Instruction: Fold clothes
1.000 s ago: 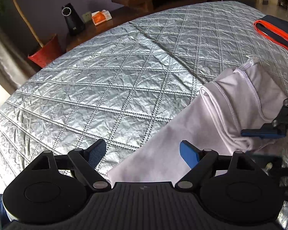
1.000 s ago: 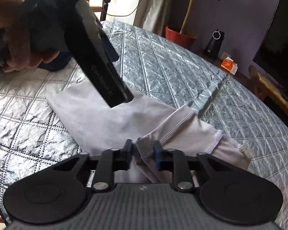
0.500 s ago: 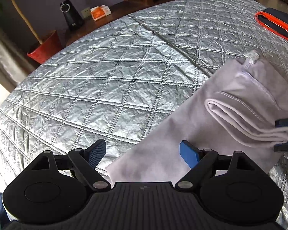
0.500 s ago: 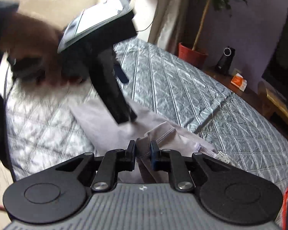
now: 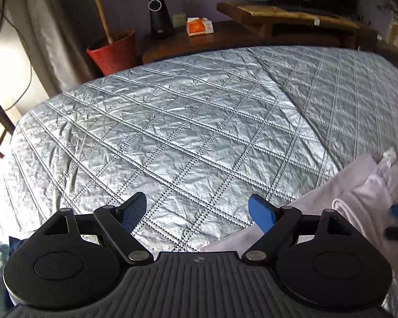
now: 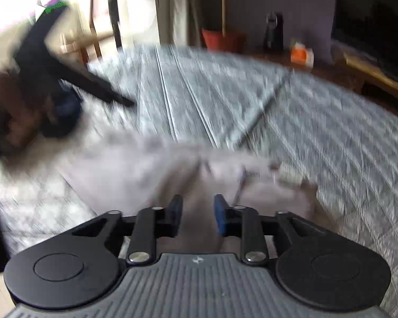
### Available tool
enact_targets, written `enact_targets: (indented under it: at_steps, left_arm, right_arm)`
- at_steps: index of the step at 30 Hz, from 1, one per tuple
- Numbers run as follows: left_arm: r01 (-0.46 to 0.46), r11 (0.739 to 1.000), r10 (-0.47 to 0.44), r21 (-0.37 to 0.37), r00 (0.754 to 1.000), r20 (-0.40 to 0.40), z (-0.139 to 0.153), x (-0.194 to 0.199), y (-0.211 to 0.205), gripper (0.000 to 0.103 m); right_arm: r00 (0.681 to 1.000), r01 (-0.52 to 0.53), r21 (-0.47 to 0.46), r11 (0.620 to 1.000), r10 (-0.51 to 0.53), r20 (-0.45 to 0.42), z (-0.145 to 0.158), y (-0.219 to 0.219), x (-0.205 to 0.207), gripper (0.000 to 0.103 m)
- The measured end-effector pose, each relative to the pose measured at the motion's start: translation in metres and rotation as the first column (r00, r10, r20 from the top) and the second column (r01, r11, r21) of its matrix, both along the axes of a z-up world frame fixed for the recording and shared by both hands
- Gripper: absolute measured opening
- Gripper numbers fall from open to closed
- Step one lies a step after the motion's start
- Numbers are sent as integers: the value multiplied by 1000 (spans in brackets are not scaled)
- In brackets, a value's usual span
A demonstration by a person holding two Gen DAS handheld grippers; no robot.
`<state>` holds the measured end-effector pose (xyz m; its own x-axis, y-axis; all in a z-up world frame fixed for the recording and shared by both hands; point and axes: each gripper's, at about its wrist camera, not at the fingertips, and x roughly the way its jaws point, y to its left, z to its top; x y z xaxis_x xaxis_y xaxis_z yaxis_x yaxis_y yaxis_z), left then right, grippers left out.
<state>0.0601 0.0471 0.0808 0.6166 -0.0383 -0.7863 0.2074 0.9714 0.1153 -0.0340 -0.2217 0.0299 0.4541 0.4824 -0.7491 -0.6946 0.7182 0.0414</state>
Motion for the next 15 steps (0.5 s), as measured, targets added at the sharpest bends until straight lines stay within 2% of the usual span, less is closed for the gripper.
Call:
enact_targets:
  at_steps: [2, 6, 8, 11, 12, 13, 14, 15]
  left_arm:
    - [0, 1000, 0, -12, 1000, 3, 2, 1, 1, 88]
    - [-7, 999, 7, -34, 1000, 10, 8, 1, 5, 88]
    - [-16, 999, 16, -42, 1000, 14, 9, 1, 7, 88]
    - [-23, 999, 24, -43, 1000, 20, 10, 1, 9, 88]
    - [-25, 999, 26, -44, 999, 22, 11, 1, 9, 88]
    - [-27, 999, 28, -45, 999, 24, 11, 1, 10, 88]
    - [-29, 999, 30, -46, 999, 26, 12, 1, 11, 88]
    - [-30, 998, 32, -47, 999, 28, 12, 1, 11, 88]
  right_arm:
    - [1000, -22, -17, 1000, 22, 0, -9, 9, -4, 23]
    - [996, -57, -65, 996, 61, 64, -13, 27, -11, 22]
    - [993, -53, -88, 995, 62, 101, -7, 33, -16, 22]
    - [980, -95, -73, 993, 106, 168, 8, 45, -33, 28]
    - [976, -124, -70, 990, 134, 172, 11, 53, -41, 42]
    - [970, -162, -79, 984, 173, 172, 10, 64, -50, 62]
    - [960, -207, -97, 974, 221, 174, 7, 76, -61, 70]
    - [946, -252, -119, 960, 271, 179, 4, 89, -71, 70]
